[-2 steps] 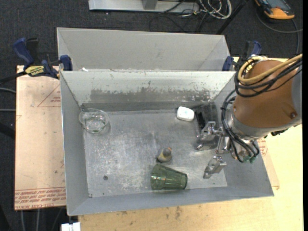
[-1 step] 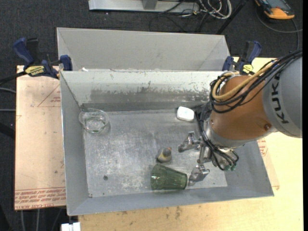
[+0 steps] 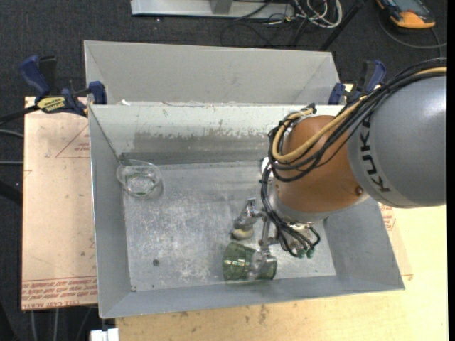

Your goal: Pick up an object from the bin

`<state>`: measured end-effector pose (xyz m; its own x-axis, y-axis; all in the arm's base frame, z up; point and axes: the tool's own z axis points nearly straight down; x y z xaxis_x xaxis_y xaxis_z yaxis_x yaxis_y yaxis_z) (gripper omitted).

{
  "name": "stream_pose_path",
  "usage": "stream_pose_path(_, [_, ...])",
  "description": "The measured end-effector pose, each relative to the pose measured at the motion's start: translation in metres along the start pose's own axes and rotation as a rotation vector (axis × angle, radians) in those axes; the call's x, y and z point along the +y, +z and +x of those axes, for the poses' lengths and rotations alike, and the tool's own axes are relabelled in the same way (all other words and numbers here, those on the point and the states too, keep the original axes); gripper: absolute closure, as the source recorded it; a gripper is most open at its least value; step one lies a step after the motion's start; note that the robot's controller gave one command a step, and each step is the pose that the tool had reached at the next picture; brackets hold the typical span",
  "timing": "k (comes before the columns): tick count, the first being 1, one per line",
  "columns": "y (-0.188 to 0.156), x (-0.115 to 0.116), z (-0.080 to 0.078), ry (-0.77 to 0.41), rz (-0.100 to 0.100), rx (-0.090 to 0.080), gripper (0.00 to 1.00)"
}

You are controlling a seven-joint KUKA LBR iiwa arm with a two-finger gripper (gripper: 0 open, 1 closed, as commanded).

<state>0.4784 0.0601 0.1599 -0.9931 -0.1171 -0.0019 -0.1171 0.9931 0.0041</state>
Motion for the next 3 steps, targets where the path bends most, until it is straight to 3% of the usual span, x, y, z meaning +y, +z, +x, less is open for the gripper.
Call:
stream_pose_path(1, [0.054,-0.027,0.000,0.049,0.002,0.004,0.00])
stream_pose_path(2, [0.068,-0.032,-0.041,-0.332,-0.004,-0.003,0.00])
stream_pose_path(3, [0.072,-0.018,-0.030,0.064,-0.016,-0.035,1.00])
